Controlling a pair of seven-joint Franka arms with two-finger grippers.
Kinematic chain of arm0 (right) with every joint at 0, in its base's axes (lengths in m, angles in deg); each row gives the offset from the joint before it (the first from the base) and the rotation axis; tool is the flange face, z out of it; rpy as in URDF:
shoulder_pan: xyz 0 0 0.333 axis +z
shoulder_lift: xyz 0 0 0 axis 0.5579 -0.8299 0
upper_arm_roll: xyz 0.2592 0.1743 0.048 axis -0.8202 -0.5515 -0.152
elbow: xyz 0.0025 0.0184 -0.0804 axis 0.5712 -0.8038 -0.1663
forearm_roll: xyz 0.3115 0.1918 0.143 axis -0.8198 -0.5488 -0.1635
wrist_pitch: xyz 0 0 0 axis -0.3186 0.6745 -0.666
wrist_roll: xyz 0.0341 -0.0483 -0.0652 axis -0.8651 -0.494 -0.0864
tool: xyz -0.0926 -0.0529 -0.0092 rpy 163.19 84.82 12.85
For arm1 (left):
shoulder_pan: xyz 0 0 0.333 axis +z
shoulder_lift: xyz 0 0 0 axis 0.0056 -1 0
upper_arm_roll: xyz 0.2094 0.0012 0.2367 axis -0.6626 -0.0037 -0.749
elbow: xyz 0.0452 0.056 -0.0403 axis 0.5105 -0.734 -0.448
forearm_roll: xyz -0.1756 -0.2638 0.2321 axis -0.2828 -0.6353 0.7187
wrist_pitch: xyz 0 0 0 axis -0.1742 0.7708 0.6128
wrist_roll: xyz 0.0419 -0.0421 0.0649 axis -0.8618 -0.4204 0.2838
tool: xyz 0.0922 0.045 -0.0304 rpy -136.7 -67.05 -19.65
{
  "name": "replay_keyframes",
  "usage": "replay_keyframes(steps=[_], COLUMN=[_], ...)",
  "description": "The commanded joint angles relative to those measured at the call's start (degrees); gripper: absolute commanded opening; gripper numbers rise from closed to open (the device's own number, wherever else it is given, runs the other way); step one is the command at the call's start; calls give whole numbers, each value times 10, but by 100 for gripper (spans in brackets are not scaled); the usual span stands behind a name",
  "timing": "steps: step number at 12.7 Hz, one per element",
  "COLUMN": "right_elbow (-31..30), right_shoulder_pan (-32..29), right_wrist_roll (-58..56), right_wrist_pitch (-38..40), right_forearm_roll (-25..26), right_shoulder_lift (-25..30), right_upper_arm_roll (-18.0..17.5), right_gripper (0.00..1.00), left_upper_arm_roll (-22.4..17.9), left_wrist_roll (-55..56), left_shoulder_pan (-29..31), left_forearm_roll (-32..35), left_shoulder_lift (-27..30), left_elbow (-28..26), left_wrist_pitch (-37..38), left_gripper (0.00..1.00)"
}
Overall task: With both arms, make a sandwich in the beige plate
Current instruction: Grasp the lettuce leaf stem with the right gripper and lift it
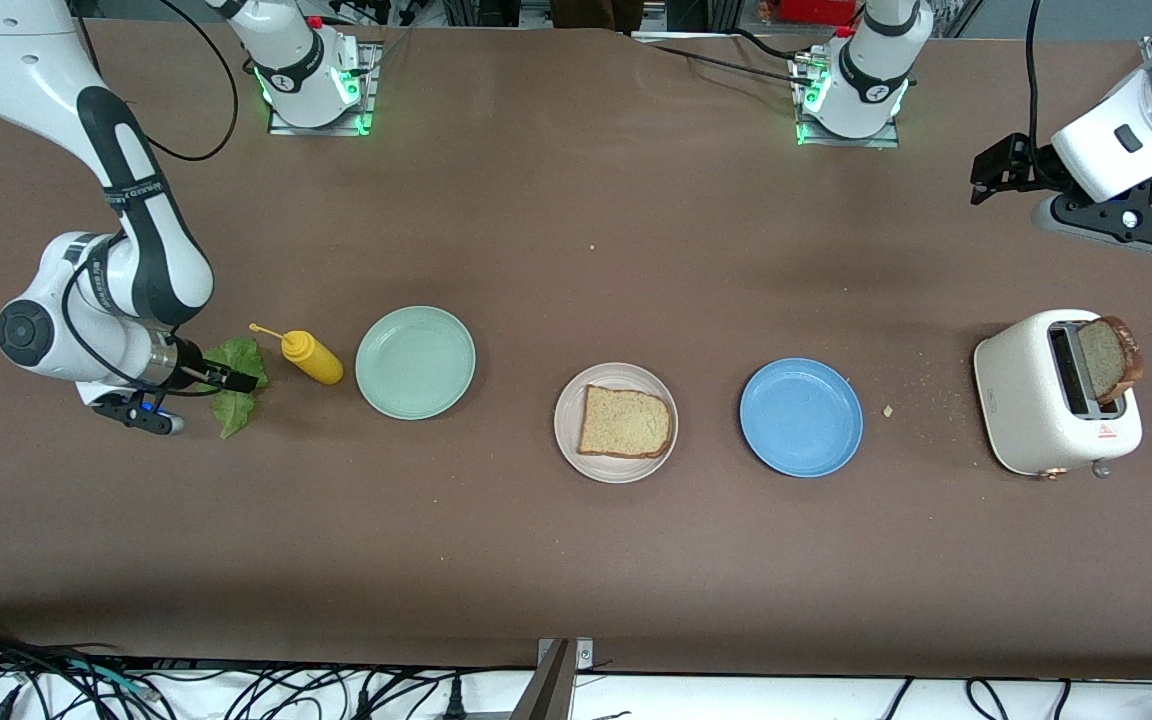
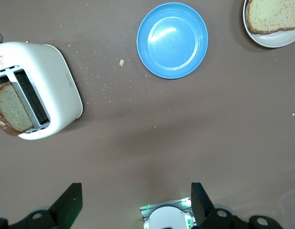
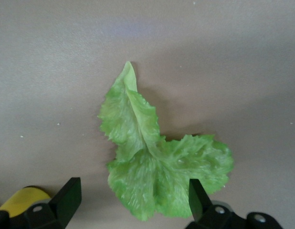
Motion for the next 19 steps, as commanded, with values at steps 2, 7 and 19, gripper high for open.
replay_keyframes(steps=[2, 7, 19], right_elbow=[-14, -24, -13], right_shoulder_pan=[-6, -6, 0], right_wrist_roll=[5, 4, 2], right_wrist_pitch=[-39, -84, -50], right_forearm_roll=[12, 12, 28], right_shoulder_lift=[-19, -39, 3], right_upper_arm_roll=[-5, -5, -5], right_gripper=[99, 75, 0], left_upper_arm_roll=[1, 1, 1], left_wrist_roll=[-8, -8, -7], left_shoulder_pan=[-1, -1, -1], left_forearm_roll=[2, 2, 2], left_shoulder_lift=[2, 2, 2], left_elbow=[8, 8, 8], left_wrist_pitch=[9, 9, 15], left_gripper=[100, 100, 100])
